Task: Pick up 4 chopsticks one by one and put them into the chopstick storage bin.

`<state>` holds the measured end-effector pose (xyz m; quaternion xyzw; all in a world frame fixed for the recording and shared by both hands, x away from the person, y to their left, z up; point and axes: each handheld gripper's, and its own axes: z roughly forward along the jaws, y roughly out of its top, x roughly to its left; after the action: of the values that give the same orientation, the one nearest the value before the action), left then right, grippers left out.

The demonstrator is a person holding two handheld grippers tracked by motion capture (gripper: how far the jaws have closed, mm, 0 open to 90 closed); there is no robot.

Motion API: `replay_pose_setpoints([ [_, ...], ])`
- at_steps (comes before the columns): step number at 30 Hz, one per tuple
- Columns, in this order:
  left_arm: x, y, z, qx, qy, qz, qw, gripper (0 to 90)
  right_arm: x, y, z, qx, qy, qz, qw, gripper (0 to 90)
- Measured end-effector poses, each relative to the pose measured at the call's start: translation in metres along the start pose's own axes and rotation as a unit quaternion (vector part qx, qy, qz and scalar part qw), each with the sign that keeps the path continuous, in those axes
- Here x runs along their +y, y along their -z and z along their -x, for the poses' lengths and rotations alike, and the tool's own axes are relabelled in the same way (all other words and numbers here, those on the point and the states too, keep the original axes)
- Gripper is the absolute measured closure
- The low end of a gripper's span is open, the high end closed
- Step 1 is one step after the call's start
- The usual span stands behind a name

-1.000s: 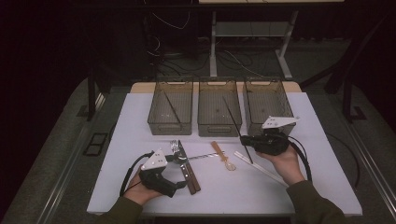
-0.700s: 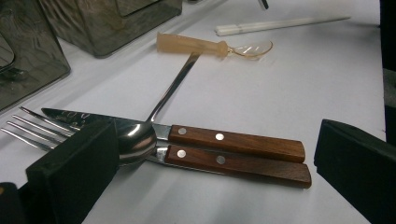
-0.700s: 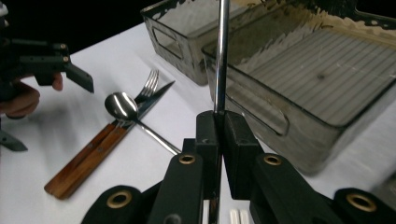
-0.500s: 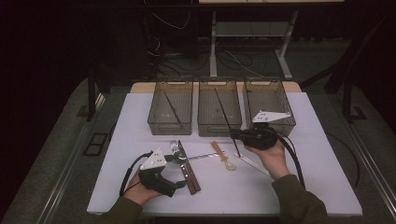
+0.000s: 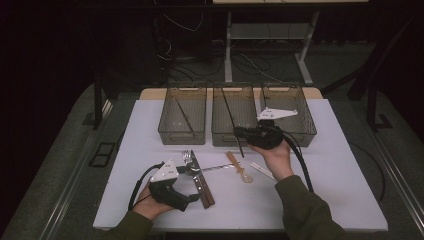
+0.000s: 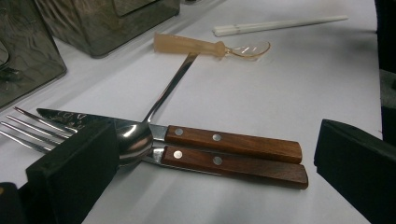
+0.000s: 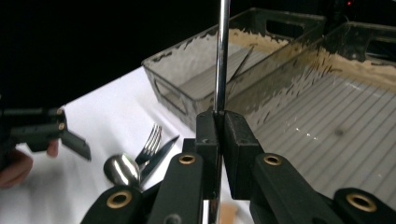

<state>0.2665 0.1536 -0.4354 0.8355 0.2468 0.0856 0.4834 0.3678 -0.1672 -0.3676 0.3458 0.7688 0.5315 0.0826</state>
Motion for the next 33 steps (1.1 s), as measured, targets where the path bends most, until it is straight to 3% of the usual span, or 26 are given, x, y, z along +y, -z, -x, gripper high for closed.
replay_pose_setpoints([
  [17,0.001,0.000,0.001,-0.003,0.002,0.004,1.0000,0.0,0.033,-0.030,0.002,-0.010,-0.021,0.021,0.9995,85.2],
  [33,0.001,0.000,0.000,-0.004,0.000,0.007,1.0000,0.0,0.076,-0.075,-0.011,-0.014,-0.008,0.023,0.9996,85.3],
])
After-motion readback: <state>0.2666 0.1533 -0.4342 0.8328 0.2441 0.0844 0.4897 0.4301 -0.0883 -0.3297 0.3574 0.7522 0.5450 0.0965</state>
